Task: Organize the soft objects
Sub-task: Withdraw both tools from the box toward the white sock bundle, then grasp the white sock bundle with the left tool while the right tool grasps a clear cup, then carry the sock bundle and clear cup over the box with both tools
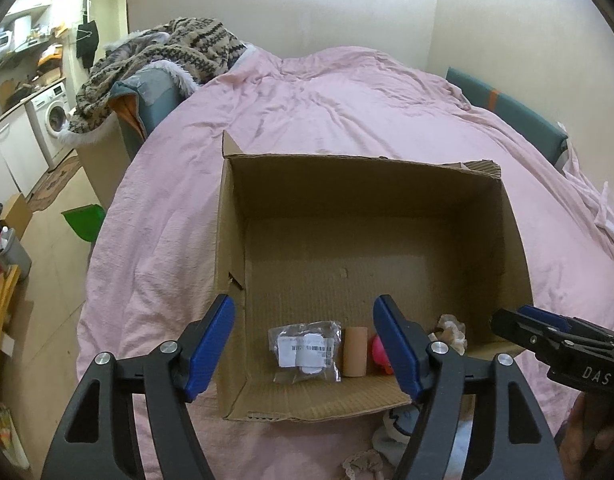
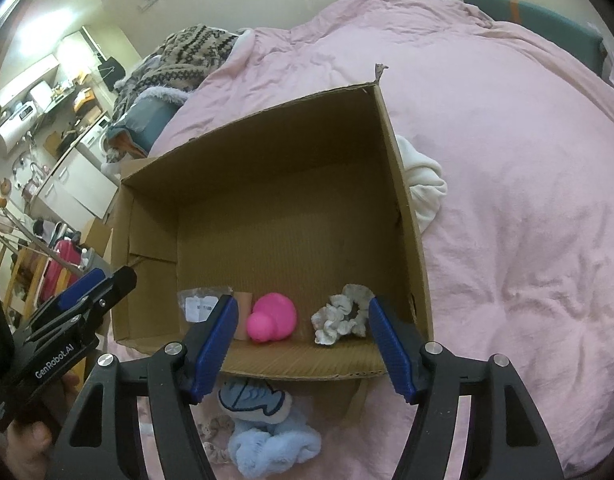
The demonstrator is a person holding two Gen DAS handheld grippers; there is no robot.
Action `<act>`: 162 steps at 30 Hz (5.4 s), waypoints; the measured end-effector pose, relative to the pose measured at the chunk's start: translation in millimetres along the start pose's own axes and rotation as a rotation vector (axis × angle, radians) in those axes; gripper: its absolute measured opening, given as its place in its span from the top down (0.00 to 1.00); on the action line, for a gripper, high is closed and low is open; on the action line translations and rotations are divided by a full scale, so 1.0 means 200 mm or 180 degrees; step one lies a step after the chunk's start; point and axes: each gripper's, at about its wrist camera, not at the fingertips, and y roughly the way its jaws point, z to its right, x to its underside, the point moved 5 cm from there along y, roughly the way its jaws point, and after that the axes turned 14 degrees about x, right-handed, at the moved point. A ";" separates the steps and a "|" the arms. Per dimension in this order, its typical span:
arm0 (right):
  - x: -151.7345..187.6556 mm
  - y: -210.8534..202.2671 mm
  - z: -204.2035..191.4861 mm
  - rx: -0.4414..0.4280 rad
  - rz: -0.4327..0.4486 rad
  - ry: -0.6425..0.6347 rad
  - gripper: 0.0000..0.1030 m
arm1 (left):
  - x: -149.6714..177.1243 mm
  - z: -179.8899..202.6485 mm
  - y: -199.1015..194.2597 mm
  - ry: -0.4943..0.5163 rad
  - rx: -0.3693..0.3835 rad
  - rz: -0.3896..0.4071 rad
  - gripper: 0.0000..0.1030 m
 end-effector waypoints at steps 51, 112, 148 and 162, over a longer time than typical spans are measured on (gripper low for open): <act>0.36 -0.21 0.03 -0.0123 -0.0347 0.0066 0.31 | 0.40 -0.11 -0.34 -0.0592 -0.0097 -0.0424 0.33; 0.36 0.34 0.09 0.0230 -0.1309 0.0414 0.55 | 0.53 -0.13 -0.16 -0.0958 0.0017 -0.1008 0.79; 0.41 -0.10 0.04 0.0009 -0.0637 0.0141 0.89 | 0.52 -0.18 -0.18 -0.0864 -0.0279 -0.0898 0.79; 0.19 -0.35 0.05 -0.0109 0.0064 0.0169 0.89 | 0.20 -0.13 -0.40 -0.0501 -0.0435 -0.0097 0.79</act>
